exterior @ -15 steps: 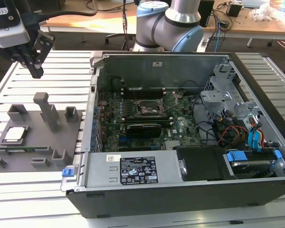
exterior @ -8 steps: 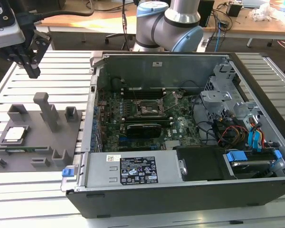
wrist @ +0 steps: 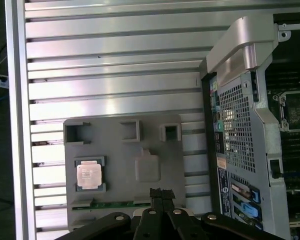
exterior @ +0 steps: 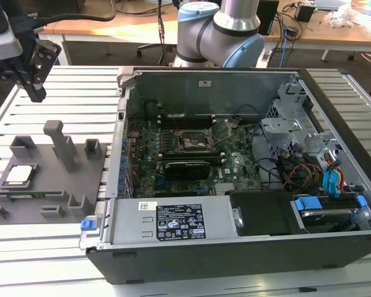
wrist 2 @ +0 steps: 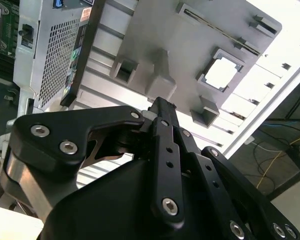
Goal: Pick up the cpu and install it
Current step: 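Reach for the cpu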
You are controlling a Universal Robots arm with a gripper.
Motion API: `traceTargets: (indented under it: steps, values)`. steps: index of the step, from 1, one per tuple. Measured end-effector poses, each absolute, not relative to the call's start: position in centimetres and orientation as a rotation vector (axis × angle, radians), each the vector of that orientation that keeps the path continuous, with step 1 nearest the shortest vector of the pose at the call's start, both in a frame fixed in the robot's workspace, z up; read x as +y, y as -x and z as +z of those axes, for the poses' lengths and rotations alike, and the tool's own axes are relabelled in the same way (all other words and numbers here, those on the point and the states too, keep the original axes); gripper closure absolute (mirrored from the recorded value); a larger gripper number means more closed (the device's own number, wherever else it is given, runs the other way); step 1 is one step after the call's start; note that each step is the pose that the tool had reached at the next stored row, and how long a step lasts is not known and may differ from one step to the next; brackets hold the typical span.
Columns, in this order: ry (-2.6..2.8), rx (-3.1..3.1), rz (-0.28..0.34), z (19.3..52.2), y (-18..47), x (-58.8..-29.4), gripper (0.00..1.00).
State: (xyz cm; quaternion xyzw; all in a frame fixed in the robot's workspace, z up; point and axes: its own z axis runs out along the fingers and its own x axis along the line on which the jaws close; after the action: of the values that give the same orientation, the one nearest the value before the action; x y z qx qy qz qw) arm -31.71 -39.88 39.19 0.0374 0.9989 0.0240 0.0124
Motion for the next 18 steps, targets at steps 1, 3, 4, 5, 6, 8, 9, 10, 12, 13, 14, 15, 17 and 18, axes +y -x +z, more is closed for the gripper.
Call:
traceTargets:
  steps: [1, 3, 4, 5, 6, 8, 9, 10, 12, 13, 14, 15, 17, 18]
  values:
    - [-0.117, 3.114, 0.075, 39.2, 31.9, -39.9, 0.89]
    - [-0.117, 3.114, 0.075, 39.1, 32.3, -39.9, 0.89]
    - [-0.117, 3.114, 0.075, 39.0, 32.6, -39.9, 0.89]
    - [-0.117, 3.114, 0.075, 39.0, 32.7, -39.9, 0.89]
    - [-0.117, 3.114, 0.075, 39.0, 32.9, -39.9, 0.89]
    - [-0.117, 3.114, 0.075, 38.8, 33.3, -39.9, 0.89]
    - [-0.117, 3.114, 0.075, 38.7, 33.6, -39.9, 0.89]
    - [-0.117, 3.114, 0.075, 38.6, 33.9, -39.9, 0.89]
    - [-0.117, 3.114, 0.075, 38.3, 34.3, -39.9, 0.89]
    - [-0.117, 3.114, 0.075, 38.2, 34.4, -39.9, 0.89]
    - [-0.117, 3.114, 0.075, 38.1, 34.6, -39.9, 0.89]
    - [-0.117, 3.114, 0.075, 38.0, 34.8, -39.9, 0.89]
    - [-0.117, 3.114, 0.075, 37.8, 35.3, -39.9, 0.89]
    - [-0.117, 3.114, 0.075, 37.7, 35.6, -39.9, 0.89]
